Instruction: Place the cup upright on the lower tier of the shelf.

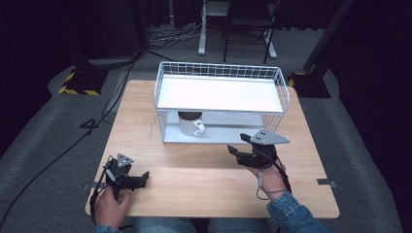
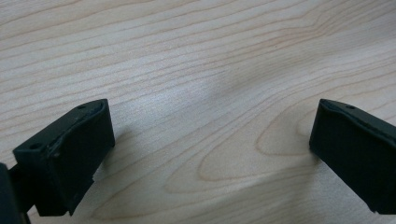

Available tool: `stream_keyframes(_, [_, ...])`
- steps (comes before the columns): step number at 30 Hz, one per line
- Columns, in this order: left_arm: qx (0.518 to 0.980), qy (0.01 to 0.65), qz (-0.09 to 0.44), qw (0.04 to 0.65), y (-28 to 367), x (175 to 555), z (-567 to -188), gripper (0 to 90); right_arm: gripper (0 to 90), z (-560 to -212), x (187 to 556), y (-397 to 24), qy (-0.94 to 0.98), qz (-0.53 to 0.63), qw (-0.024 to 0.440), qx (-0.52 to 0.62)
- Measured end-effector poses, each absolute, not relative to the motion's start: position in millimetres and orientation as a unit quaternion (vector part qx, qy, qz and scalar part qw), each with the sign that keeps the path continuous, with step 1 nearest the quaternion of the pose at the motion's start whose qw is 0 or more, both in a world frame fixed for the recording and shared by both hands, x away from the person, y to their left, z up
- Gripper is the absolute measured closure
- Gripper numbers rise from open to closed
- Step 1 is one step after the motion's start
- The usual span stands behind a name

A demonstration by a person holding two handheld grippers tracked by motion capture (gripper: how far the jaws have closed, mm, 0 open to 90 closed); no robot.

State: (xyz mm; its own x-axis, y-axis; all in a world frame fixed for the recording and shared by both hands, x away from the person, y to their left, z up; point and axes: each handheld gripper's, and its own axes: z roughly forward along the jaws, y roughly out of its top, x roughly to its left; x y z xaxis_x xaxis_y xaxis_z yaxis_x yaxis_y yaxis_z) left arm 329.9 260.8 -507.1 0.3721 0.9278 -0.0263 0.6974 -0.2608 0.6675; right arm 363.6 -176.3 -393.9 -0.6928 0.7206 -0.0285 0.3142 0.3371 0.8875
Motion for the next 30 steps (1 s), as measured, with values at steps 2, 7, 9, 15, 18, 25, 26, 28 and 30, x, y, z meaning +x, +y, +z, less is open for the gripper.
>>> stream_keyframes(2, [0.771,0.527,0.190,0.303,260.8,329.9,-507.1,0.3,32.7,-396.7,361.1,-185.6,0.787,0.470,0.213,0.337])
stream_keyframes(7, [0.771,0.527,0.190,0.303,260.8,329.9,-507.1,0.3,27.0,-404.1,356.1,-205.6,0.789,0.456,0.215,0.350])
stream_keyframes(9, [0.771,0.527,0.190,0.303,260.8,329.9,-507.1,0.3,25.1,-406.0,355.1,-209.4,0.789,0.453,0.214,0.354])
stream_keyframes(15, [0.771,0.527,0.190,0.303,260.8,329.9,-507.0,0.3,15.3,-426.4,351.0,-233.5,0.798,0.424,0.209,0.374])
stream_keyframes(18, [0.771,0.527,0.190,0.303,260.8,329.9,-507.0,0.3,15.2,-434.5,349.5,-241.6,0.801,0.413,0.202,0.384])
stream_keyframes(25, [0.771,0.527,0.190,0.303,260.8,329.9,-507.1,0.3,15.3,-458.6,345.8,-256.8,0.808,0.388,0.182,0.405])
stream_keyframes(26, [0.771,0.527,0.190,0.303,260.8,329.9,-507.0,0.3,15.3,-463.3,345.2,-259.1,0.807,0.386,0.177,0.409])
stream_keyframes(28, [0.771,0.527,0.190,0.303,260.7,329.8,-507.1,0.3,15.4,-469.7,344.5,-262.1,0.807,0.380,0.171,0.419])
stream_keyframes(30, [0.771,0.527,0.190,0.303,260.8,329.9,-507.0,0.3,15.5,-476.9,344.0,-264.8,0.808,0.371,0.166,0.426])
